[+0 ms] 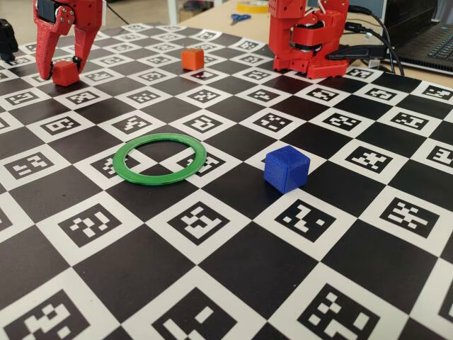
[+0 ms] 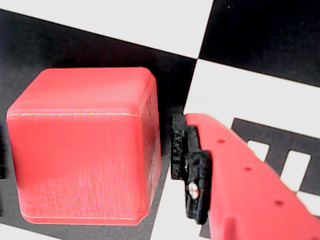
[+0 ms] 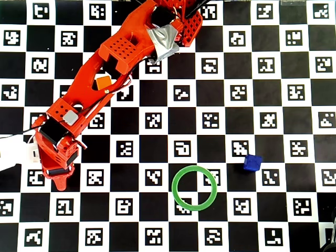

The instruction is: Grab the red cube then put it in the green circle then put the blue cube on top and finally the orange cube on top

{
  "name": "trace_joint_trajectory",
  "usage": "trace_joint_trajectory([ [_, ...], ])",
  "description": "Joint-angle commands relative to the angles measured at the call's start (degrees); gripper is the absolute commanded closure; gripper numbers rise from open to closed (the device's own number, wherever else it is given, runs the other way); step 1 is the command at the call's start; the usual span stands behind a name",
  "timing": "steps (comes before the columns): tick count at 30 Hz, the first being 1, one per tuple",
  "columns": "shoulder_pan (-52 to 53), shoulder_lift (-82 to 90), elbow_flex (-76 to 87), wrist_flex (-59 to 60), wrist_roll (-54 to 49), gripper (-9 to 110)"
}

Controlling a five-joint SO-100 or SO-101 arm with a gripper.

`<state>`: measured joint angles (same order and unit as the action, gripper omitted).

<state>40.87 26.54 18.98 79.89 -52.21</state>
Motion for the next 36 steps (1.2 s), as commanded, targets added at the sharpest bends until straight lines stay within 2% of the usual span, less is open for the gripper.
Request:
trace_joint_trajectory([
  [1,0.0,2.5,-0.8,-0.3,-0.6,82],
  [5,0.0,2.7,-0.7,-0.2,-0.2,90],
  [21,-1.6,14.2,0.5,9.8,7.6,93],
  [36,-11.1,46.3,34.5,12.8,21.4,96],
])
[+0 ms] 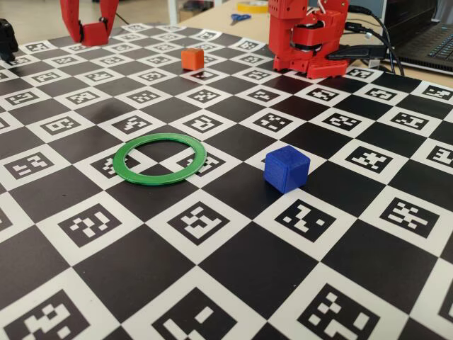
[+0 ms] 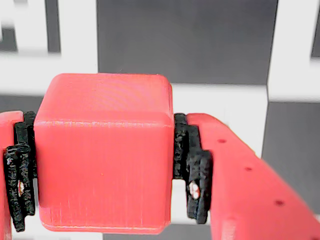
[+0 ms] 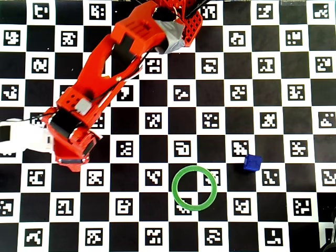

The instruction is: Grab the red cube then put it in the green circle then put the blue cube on top and finally the orange cube on top

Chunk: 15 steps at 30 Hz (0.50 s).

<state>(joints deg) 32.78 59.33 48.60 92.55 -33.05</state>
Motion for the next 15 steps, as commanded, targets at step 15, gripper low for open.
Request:
trace_joint_trajectory([
  [15,-27.5,30.4,27.4,-1.7,19.9,96],
])
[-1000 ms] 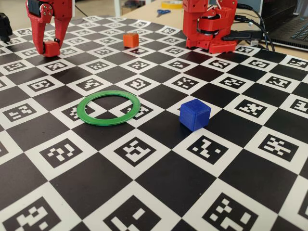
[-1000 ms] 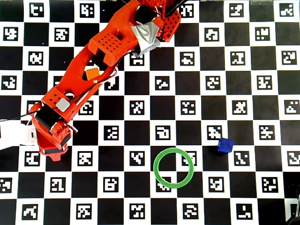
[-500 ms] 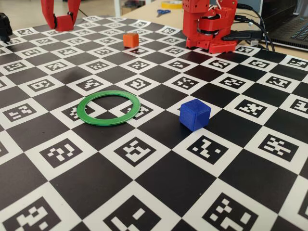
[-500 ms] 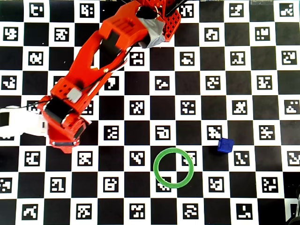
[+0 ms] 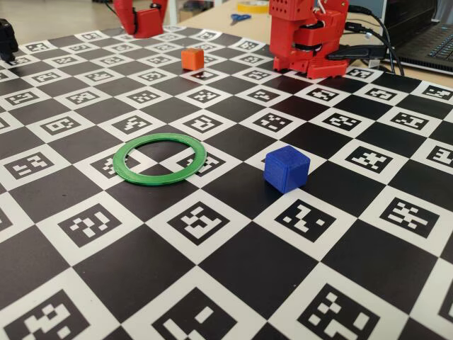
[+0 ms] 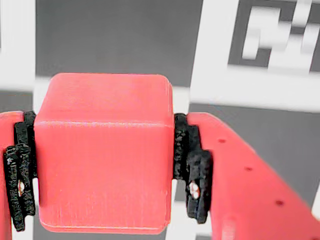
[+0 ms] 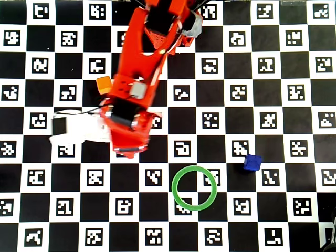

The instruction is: Grab the red cube then put it in the green circle then put the blue cube on top and finally the orange cube on top

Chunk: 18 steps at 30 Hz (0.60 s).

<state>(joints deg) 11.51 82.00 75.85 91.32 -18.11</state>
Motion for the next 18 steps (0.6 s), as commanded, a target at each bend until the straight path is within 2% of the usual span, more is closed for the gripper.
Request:
trace_joint_trajectory([
  [1,-8.2,8.2,0.7,-0.5,5.6,95],
  [9,-18.4,8.6,1.9,-5.7,14.7,95],
  [18,-19.7,-0.7,-0.6,-15.2,24.3,97],
])
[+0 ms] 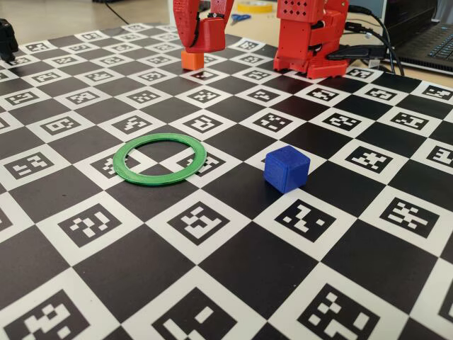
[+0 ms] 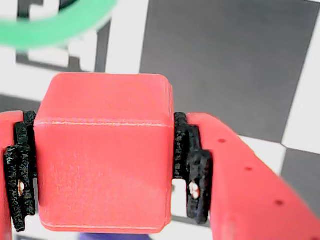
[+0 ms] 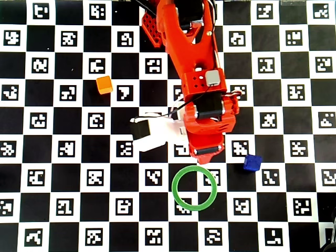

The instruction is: Grab the red cube then put it in the green circle then put the blue cube on top and finally the orange cube on top

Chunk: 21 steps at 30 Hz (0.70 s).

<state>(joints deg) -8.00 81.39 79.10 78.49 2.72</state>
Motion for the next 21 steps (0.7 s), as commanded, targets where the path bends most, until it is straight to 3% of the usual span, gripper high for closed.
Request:
trace_joint_trajectory([
  [1,-0.2,-1.2,-4.8,-2.5,4.1,97],
  [21,0.0,-22.0,-24.3,-3.1,3.3,98],
])
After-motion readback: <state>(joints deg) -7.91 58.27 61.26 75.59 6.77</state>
